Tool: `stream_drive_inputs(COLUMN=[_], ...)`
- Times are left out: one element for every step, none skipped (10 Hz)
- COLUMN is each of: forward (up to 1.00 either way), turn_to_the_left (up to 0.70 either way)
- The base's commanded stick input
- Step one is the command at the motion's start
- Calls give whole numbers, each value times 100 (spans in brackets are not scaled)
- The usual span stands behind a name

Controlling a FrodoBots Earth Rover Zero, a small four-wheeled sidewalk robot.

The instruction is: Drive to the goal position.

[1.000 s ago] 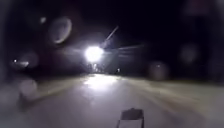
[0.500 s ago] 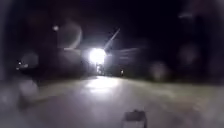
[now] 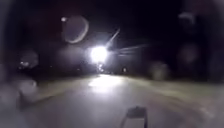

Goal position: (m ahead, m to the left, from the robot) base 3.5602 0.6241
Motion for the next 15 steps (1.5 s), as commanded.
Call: stream_drive_inputs(forward=[100, 100, 100, 100, 100, 100, 100, 100, 100, 100, 100, 100, 100, 100, 100], turn_to_the_left=[16, 14, 11, 9, 4, 6, 8, 11, 13, 11, 5, 2, 2, 1, 0])
